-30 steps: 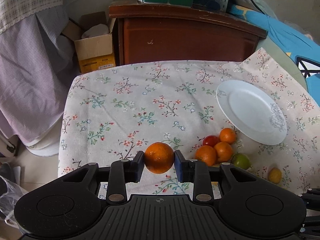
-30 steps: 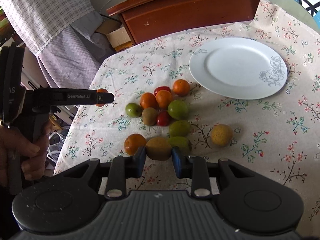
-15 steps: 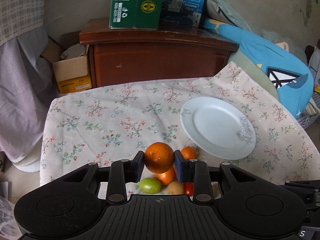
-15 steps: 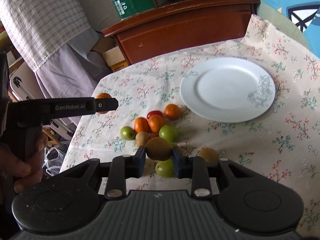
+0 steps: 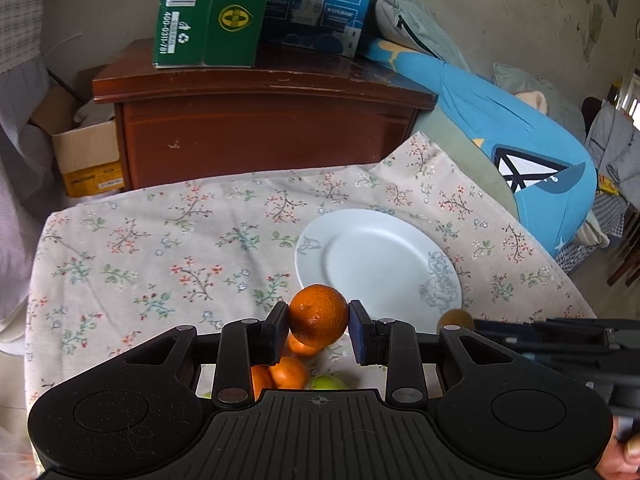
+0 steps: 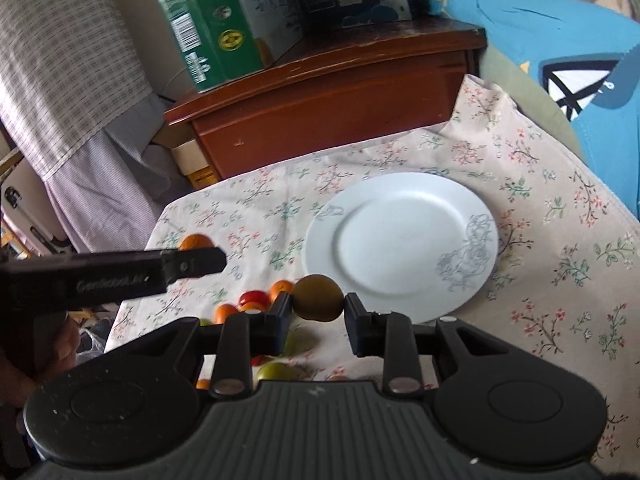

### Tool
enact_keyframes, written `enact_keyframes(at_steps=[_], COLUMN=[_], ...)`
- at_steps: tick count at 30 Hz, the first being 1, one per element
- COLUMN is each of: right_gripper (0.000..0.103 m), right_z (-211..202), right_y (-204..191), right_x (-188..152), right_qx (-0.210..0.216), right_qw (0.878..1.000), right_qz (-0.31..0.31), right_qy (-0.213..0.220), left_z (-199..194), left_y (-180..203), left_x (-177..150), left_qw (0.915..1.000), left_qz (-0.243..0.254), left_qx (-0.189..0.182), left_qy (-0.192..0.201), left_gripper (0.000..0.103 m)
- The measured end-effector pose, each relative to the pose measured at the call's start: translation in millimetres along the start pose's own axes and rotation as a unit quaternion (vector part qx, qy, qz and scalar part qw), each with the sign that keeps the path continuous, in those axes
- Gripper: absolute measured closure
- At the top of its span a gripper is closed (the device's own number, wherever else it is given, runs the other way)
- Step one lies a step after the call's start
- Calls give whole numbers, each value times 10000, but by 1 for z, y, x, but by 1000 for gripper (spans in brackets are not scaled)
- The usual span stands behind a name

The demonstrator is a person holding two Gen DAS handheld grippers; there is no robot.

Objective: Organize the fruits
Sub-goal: 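Carry the mandarin with the left tool over the white plate while the right tool carries the brown fruit there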

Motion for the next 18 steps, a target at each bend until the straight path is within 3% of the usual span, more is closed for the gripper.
enact_keyframes(at_steps=[9, 18], right_gripper=[74, 74], right_z=[25, 52], right_y=[41, 56], right_x=[11, 12], right_qx=[-156, -227], right_qw=[9987, 9967], right_qz=[474, 694], right_qy=[-133, -344], left_z=[37, 75], left_y=[15, 22], left_x=[0, -2], left_qw=[9994, 9980], left_qz=[109, 159], left_qx=[-219, -357], left_qy=[-253, -494], left_gripper=[74, 74])
Point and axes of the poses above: each gripper's, at about its wrist camera, not at the fingertips, and z roughly the way its jaws point, y to its right, x to its top, the point moved 5 cm from there along z, roughly the way its jaws point, and after that the axes turned 2 degrees about y, right-handed, at the moved point
